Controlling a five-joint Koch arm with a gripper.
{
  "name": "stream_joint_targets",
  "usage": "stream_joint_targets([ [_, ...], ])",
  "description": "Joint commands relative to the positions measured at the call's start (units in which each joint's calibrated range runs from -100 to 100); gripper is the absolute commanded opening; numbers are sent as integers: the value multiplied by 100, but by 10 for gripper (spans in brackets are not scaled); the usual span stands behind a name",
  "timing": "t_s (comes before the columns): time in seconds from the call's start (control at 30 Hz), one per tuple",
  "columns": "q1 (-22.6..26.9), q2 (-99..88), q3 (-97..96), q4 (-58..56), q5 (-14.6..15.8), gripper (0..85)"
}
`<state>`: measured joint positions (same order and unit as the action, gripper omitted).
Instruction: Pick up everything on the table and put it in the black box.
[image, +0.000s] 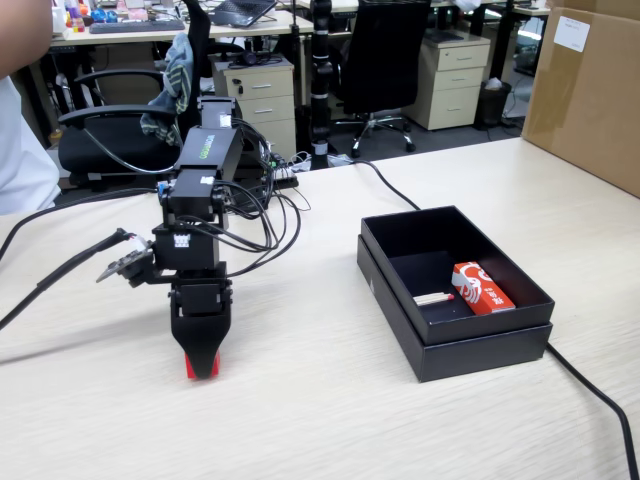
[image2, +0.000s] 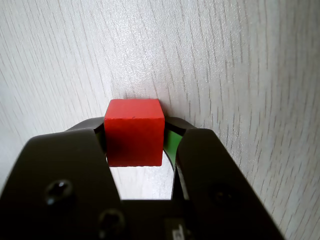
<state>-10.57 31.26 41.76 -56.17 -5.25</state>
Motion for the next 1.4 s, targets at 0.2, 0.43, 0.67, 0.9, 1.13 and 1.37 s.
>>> stream_joint_targets([
  [0.2,93,-2203,-604,-2,117,9],
  [0.43,567,-4819,-1447,-2,303,9],
  [0.67,1485,-6597,-1801,-2,547,9],
  [0.9,2281,-6701,-1882,-2,728,9],
  [1.13,2603,-5645,-1891,-2,884,11],
  [1.37,2672,-4004,-1955,-2,923,116],
])
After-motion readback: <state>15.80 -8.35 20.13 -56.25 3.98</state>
